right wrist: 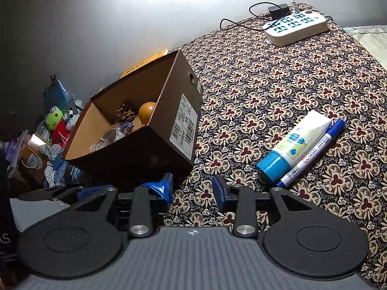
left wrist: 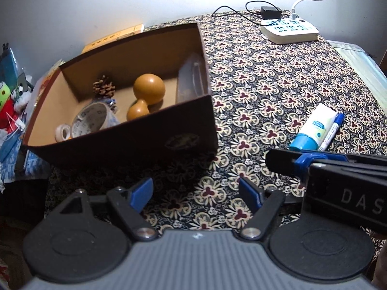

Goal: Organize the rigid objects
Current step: 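Withdraw the right gripper from the box toward the blue marker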

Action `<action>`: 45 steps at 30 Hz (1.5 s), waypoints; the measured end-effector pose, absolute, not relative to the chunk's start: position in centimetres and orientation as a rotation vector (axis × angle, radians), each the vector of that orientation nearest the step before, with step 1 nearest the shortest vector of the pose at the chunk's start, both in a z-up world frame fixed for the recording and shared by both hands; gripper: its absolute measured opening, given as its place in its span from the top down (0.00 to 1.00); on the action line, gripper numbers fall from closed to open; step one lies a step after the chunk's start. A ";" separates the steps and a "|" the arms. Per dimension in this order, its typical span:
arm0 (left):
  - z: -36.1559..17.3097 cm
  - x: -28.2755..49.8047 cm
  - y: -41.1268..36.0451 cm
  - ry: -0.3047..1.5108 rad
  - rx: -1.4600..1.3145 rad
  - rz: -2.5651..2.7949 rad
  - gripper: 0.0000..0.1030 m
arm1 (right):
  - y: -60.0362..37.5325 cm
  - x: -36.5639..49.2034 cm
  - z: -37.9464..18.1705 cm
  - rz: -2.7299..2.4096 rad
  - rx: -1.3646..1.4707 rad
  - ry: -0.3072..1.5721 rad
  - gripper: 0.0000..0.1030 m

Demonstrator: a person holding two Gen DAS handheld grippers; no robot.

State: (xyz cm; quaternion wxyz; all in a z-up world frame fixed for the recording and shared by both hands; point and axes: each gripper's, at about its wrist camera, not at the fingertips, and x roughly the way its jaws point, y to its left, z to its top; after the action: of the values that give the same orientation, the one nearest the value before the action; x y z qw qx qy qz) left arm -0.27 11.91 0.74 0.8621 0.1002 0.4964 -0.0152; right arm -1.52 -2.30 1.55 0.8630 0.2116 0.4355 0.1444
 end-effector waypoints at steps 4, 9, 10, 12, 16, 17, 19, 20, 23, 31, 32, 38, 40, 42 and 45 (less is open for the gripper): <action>0.1 -0.4 10.6 1.056 0.221 -0.045 0.25 | -3.5 -1.9 0.9 0.292 0.456 0.925 0.81; -0.5 -0.5 9.3 1.074 0.237 -0.056 0.25 | -4.9 -2.0 -0.1 0.276 0.484 0.947 0.81; -0.7 -0.5 9.1 1.078 0.240 -0.059 0.25 | -5.2 -2.1 -0.3 0.273 0.490 0.950 0.81; -1.0 -0.5 8.6 1.087 0.243 -0.065 0.25 | -5.7 -2.1 -0.6 0.267 0.502 0.955 0.81; -1.7 -0.4 7.7 1.105 0.257 -0.078 0.24 | -6.9 -2.2 -1.3 0.249 0.527 0.966 0.81; -1.8 -0.4 7.5 1.109 0.262 -0.082 0.24 | -7.1 -2.3 -1.5 0.245 0.533 0.969 0.81; -2.2 -0.3 7.2 1.118 0.270 -0.090 0.24 | -7.6 -2.3 -1.8 0.235 0.542 0.974 0.81; -2.4 -0.3 7.0 1.122 0.274 -0.093 0.24 | -7.9 -2.4 -2.0 0.230 0.546 0.977 0.81; -2.8 0.0 6.7 1.134 0.279 -0.105 0.24 | -8.7 -2.5 -2.4 0.214 0.557 0.984 0.81; -3.6 0.5 6.4 1.155 0.238 -0.171 0.24 | -11.8 -3.0 -3.3 0.146 0.585 0.986 0.82; -3.6 0.6 6.4 1.156 0.227 -0.181 0.24 | -12.4 -3.1 -3.4 0.133 0.592 0.984 0.82; -3.2 1.3 5.5 1.132 0.167 -0.282 0.24 | -16.0 -2.9 -4.3 0.045 0.678 0.986 0.82; -2.7 1.4 4.7 1.099 0.157 -0.341 0.24 | -16.7 -2.7 -4.3 0.033 0.693 0.975 0.82; -2.5 1.3 3.6 1.073 0.154 -0.409 0.24 | -17.5 -2.5 -4.3 0.028 0.704 0.968 0.82; -2.7 1.3 1.5 1.047 0.169 -0.507 0.29 | -18.3 -2.2 -4.4 0.024 0.727 0.969 0.82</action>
State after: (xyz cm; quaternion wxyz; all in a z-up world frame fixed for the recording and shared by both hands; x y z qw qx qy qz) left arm 1.34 1.50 -2.74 0.8323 0.0797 0.4937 -0.2393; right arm -2.17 -18.30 -4.43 0.8222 0.3416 0.4552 0.0114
